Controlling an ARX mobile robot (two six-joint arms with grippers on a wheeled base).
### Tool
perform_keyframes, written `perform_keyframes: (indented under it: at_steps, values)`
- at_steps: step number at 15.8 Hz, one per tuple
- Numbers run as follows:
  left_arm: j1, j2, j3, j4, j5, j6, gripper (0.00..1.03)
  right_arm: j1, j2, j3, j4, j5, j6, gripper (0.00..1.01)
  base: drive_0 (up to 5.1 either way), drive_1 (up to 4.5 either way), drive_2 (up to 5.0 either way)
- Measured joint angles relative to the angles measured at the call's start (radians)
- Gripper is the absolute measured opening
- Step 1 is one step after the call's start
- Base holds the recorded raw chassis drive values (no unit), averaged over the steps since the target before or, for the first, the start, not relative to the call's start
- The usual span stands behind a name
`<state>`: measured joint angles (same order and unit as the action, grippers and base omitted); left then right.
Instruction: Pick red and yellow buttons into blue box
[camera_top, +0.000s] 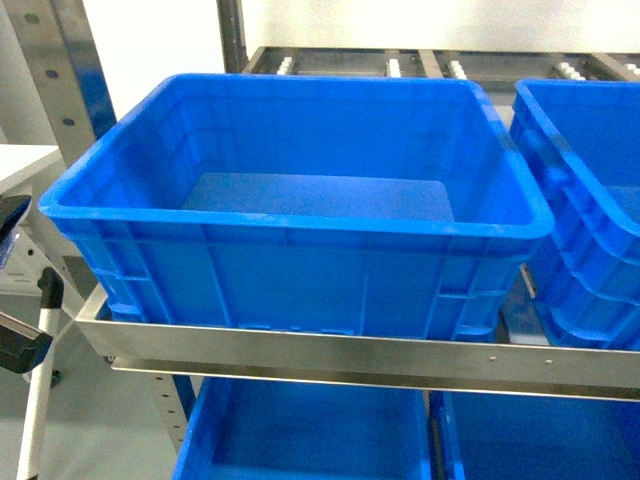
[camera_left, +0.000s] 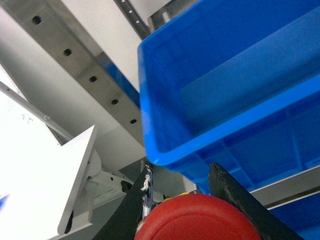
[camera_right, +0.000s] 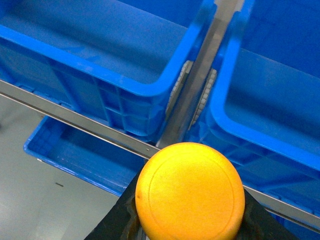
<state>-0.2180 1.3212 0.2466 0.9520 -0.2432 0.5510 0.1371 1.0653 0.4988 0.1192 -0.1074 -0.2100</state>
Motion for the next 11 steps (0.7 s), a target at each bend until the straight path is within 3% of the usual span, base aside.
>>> perform_keyframes:
  at_steps: [11]
  values:
    - [-0.002,0.0,0.0,0.002,0.0,0.0,0.29,0.0,0.0,0.0,0.001,0.001,0.0,0.3,4.5,-2.51,-1.9]
